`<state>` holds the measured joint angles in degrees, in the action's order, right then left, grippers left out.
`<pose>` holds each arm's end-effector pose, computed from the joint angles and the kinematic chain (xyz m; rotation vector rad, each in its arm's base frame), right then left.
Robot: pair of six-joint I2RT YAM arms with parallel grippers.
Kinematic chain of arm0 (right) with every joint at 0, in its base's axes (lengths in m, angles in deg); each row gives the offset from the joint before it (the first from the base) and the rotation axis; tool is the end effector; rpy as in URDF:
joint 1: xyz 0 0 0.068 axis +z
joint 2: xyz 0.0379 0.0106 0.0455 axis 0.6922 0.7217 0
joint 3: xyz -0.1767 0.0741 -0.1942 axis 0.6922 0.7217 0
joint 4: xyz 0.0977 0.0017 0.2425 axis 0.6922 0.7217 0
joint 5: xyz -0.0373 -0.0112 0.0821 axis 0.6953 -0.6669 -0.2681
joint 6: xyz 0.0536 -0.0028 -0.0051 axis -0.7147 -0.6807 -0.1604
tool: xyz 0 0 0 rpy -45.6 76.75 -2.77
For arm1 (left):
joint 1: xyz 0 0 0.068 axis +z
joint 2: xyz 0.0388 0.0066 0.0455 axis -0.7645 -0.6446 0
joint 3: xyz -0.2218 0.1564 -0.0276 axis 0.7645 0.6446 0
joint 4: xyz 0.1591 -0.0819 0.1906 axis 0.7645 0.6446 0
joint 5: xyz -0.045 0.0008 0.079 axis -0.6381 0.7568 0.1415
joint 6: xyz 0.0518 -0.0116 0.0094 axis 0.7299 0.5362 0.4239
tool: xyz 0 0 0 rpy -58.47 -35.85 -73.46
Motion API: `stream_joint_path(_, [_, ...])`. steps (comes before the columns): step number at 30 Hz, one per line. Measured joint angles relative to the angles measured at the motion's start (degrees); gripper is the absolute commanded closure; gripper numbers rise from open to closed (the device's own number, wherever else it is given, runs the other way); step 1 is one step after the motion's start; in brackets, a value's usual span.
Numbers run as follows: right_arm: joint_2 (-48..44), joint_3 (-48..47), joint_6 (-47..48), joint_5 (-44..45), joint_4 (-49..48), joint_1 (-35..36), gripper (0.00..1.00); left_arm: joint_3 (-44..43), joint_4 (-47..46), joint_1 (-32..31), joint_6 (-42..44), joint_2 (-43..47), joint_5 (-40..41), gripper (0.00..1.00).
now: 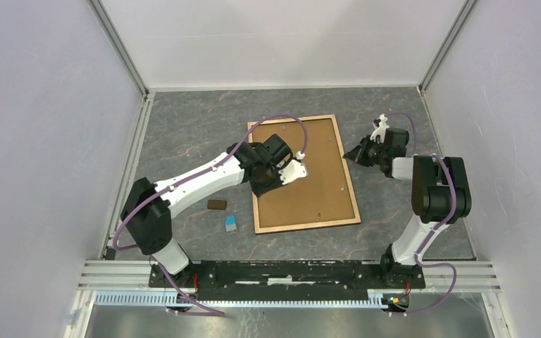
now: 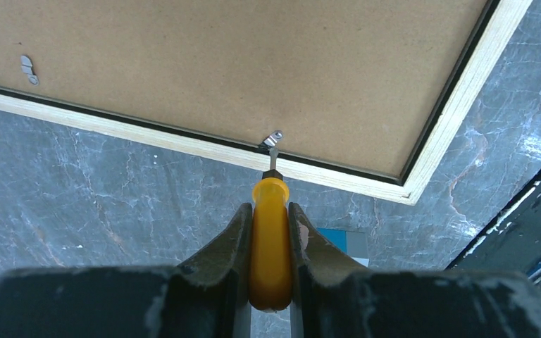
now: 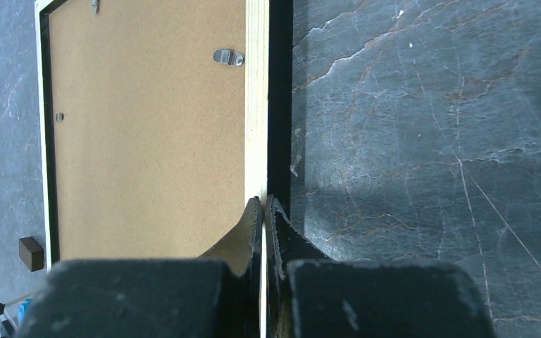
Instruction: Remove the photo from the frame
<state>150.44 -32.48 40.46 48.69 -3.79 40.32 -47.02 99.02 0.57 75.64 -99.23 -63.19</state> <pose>0.3421 -0.0021 0.1291 0.2473 2.2540 0.8181 0.2129 -0.2460 0.2608 1.7017 2.2019 -0.0661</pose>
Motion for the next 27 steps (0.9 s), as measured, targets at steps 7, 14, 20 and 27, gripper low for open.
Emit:
stream_joint_path(7, [0.0, 0.0, 0.0, 0.0, 0.0, 0.0, 1.00, -0.5, 1.0, 0.0, 0.0, -0.5, -1.8, 0.98])
stream_joint_path(14, [0.0, 0.0, 0.0, 0.0, 0.0, 0.0, 1.00, -0.6, 1.0, 0.0, 0.0, -2.1, -1.8, 0.98])
stream_joint_path(20, [0.1, 0.0, 0.0, -0.2, 0.0, -0.1, 1.00, -0.6, 0.7, 0.1, 0.0, -2.7, -1.5, 0.98])
stream_joint_path(27, [0.1, 0.0, 0.0, -0.3, -0.1, -0.2, 1.00, -0.6, 0.0, 0.1, 0.0, -2.8, 0.4, 0.98])
